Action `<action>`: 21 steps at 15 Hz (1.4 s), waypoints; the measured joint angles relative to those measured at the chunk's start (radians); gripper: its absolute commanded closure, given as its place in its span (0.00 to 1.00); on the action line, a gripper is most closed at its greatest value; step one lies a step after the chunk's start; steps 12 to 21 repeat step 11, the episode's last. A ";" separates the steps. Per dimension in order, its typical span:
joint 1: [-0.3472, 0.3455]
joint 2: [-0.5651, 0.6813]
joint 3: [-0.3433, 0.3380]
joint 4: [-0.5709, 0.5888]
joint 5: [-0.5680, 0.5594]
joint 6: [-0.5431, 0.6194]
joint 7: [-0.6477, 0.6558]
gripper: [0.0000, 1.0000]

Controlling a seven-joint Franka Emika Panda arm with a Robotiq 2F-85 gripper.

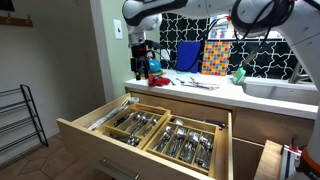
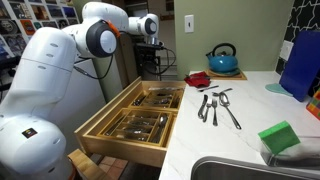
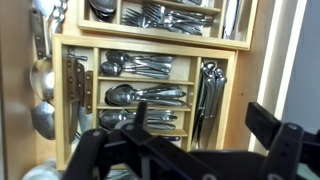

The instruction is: Put one butter knife on the front left side of the open drawer

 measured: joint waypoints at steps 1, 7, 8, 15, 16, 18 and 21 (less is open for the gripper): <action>-0.023 -0.042 -0.004 -0.042 0.000 -0.003 -0.028 0.00; -0.111 -0.295 -0.009 -0.309 -0.053 -0.048 -0.307 0.00; -0.114 -0.337 -0.011 -0.352 -0.075 -0.047 -0.352 0.00; -0.114 -0.419 -0.014 -0.438 -0.098 -0.042 -0.403 0.00; -0.114 -0.419 -0.014 -0.438 -0.098 -0.042 -0.403 0.00; -0.114 -0.419 -0.014 -0.438 -0.098 -0.042 -0.403 0.00; -0.114 -0.419 -0.014 -0.438 -0.098 -0.042 -0.403 0.00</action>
